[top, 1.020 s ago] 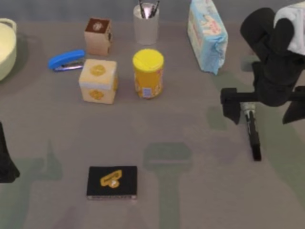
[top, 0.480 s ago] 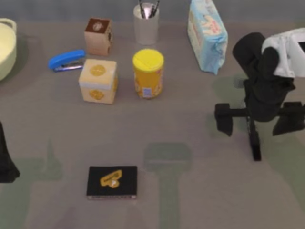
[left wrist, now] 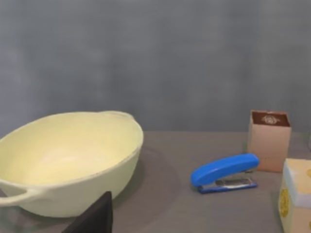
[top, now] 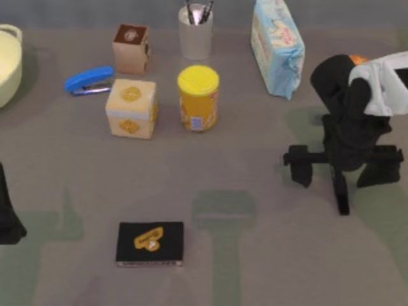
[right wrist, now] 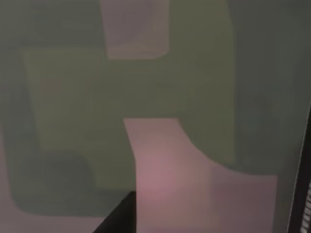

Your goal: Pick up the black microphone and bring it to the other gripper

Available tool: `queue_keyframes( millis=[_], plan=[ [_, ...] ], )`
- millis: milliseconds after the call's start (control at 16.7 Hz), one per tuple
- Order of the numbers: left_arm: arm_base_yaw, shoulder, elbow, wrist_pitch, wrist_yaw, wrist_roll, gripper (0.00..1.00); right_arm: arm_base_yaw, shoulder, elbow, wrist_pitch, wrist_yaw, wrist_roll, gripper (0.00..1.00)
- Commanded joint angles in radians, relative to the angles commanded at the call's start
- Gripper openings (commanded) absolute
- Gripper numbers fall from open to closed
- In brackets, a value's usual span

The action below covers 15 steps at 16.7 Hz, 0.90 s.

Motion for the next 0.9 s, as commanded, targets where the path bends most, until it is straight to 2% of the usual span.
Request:
queue_keyframes(
  millis=[780, 900],
  plan=[
    [0.0, 0.0, 0.0, 0.0, 0.0, 0.0, 1.0, 0.0, 0.0, 0.0, 0.0, 0.0, 0.0, 0.02],
    [0.0, 0.0, 0.0, 0.0, 0.0, 0.0, 1.0, 0.0, 0.0, 0.0, 0.0, 0.0, 0.0, 0.0]
  ],
)
